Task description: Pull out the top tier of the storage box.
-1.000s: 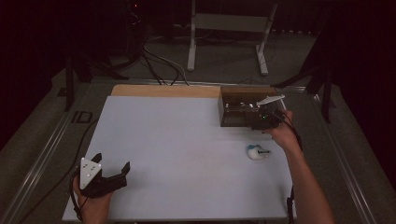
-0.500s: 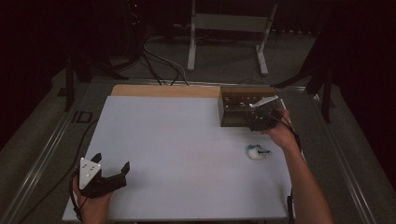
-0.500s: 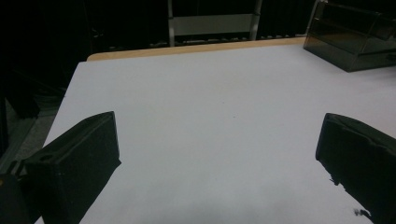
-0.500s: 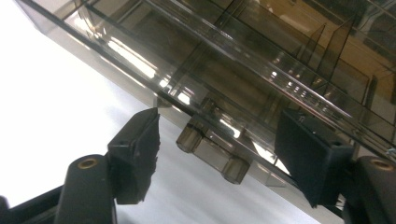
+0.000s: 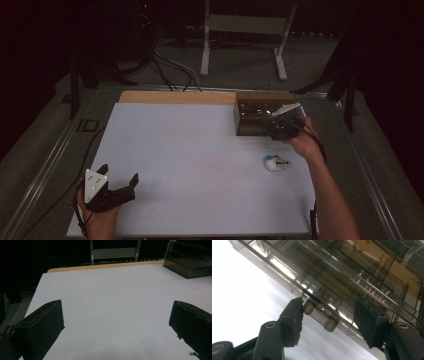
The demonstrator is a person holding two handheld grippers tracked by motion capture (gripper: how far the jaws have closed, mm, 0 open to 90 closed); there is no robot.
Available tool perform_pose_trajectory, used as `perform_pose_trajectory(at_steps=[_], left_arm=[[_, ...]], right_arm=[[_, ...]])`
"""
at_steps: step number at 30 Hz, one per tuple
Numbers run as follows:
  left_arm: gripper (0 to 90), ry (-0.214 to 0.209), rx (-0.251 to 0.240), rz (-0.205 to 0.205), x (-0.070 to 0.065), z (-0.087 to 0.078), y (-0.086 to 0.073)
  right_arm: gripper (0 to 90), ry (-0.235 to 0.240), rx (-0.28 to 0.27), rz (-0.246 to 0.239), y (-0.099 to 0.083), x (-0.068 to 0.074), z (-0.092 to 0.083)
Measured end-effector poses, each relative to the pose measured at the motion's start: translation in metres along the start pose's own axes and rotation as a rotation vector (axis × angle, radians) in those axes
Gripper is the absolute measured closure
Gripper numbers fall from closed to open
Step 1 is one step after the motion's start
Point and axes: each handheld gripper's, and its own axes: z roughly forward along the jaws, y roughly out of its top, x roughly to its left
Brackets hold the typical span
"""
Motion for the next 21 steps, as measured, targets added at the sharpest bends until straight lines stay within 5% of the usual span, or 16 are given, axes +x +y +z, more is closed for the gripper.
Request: perform_pose_trajectory(at_steps=[21], left_arm=[[1.1,0.000,0.003,0.004,-0.0010,0.0005,0.0000]], right_arm=[[43.5,0.013,0.003,-0.039,-0.0067,0.0037,-0.0073]])
